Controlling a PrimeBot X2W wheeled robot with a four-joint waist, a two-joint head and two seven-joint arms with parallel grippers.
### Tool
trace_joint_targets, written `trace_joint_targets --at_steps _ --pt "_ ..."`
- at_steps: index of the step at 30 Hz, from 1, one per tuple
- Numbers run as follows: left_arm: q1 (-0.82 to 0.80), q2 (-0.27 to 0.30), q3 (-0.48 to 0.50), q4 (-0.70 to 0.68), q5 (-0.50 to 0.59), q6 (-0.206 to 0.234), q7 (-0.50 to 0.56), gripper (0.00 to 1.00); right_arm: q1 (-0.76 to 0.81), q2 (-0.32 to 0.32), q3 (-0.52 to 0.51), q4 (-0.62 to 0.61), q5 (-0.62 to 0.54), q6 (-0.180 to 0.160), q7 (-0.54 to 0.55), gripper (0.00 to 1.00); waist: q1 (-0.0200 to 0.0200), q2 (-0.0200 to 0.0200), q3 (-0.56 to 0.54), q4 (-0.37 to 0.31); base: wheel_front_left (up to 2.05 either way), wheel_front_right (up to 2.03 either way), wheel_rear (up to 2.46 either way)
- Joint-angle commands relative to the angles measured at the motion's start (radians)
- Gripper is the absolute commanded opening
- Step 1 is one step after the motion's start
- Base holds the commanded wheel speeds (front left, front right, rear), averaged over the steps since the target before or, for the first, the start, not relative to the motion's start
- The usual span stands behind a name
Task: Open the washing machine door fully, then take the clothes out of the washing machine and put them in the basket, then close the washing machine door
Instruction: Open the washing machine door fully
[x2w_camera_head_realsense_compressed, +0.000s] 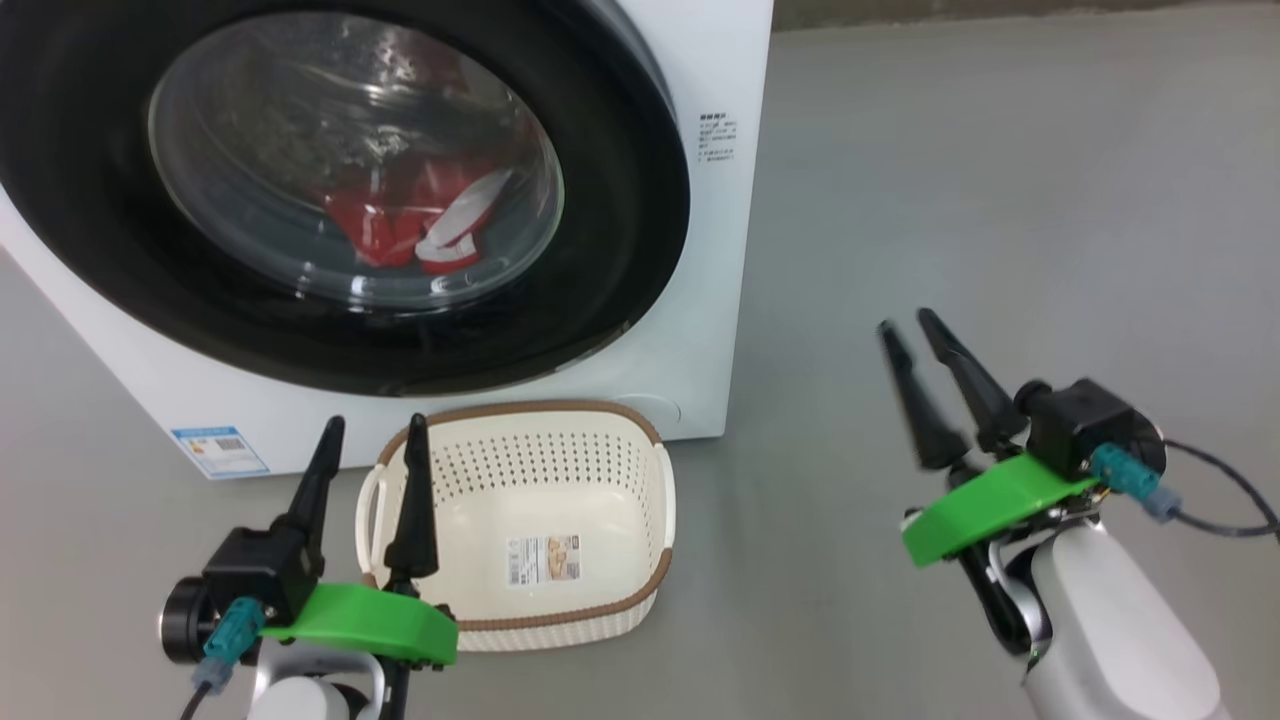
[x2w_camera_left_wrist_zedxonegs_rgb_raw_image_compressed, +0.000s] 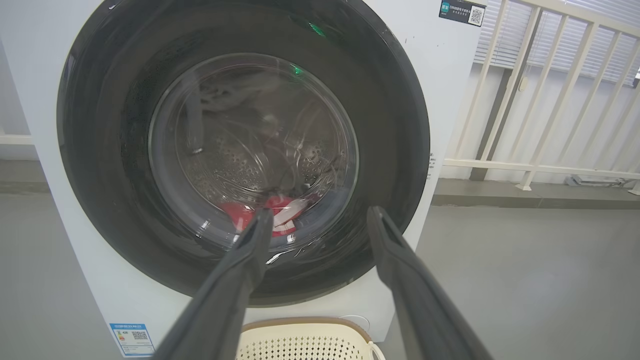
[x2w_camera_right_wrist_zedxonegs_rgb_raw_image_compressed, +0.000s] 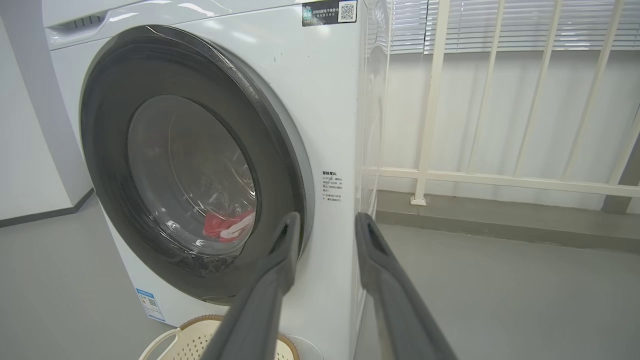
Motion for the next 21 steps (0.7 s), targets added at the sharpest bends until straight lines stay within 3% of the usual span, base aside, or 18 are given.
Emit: trace_joint_targets --at_steps 1,21 --pt "-0.048 0.018 0.023 -0.032 0.000 0.005 -0.012 1.00 -0.053 0.003 0.012 -0.021 0.013 -0.001 -0.009 0.00 -0.0001 0.0000 0.016 0.006 0.00 0.00 0.00" --pt "-0.139 0.018 -0.060 -0.182 -0.003 0.017 -0.012 1.00 -0.399 0.003 0.085 0.179 0.758 -0.001 0.018 0.00 -0.0001 0.0000 0.237 0.083 0.00 0.00 0.00"
